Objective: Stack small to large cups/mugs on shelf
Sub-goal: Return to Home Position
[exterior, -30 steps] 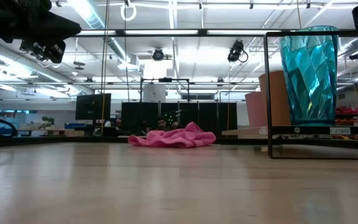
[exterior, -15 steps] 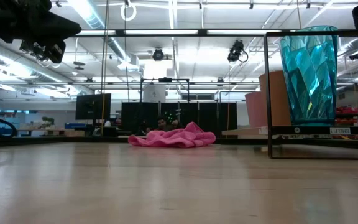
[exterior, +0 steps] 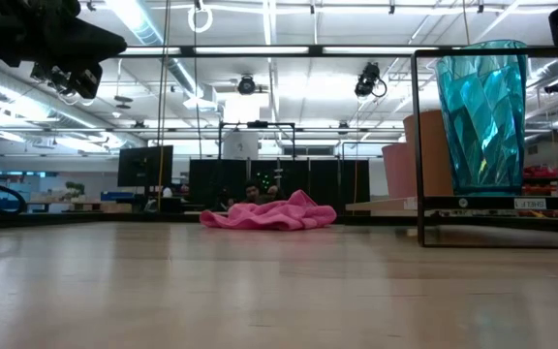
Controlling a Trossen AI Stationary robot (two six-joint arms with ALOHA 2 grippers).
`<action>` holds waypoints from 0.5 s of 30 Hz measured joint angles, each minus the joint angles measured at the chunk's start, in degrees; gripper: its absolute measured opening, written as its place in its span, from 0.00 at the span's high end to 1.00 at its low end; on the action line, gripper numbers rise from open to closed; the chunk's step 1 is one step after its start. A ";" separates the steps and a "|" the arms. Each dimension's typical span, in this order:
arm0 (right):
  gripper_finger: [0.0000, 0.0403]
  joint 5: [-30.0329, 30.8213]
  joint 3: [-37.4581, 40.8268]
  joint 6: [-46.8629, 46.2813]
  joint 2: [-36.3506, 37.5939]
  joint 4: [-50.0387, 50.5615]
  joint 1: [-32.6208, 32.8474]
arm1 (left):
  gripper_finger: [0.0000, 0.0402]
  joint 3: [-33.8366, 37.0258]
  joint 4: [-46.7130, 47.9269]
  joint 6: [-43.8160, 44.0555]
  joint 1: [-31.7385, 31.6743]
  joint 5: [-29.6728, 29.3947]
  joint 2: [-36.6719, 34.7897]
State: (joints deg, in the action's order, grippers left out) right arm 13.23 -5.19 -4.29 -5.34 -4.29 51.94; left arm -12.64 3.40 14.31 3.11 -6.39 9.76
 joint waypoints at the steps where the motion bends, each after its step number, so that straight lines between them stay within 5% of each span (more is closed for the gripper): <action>1: 0.88 0.00 0.00 0.00 0.00 0.00 0.00 | 0.91 0.00 0.00 0.00 0.00 0.00 0.00; 15: 0.88 0.00 0.00 0.00 0.00 0.00 0.00 | 0.90 0.00 0.00 0.00 0.00 0.00 -0.02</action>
State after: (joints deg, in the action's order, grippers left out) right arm 13.23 -5.19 -4.29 -5.34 -4.29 51.94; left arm -12.64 3.40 14.31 3.11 -6.39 9.74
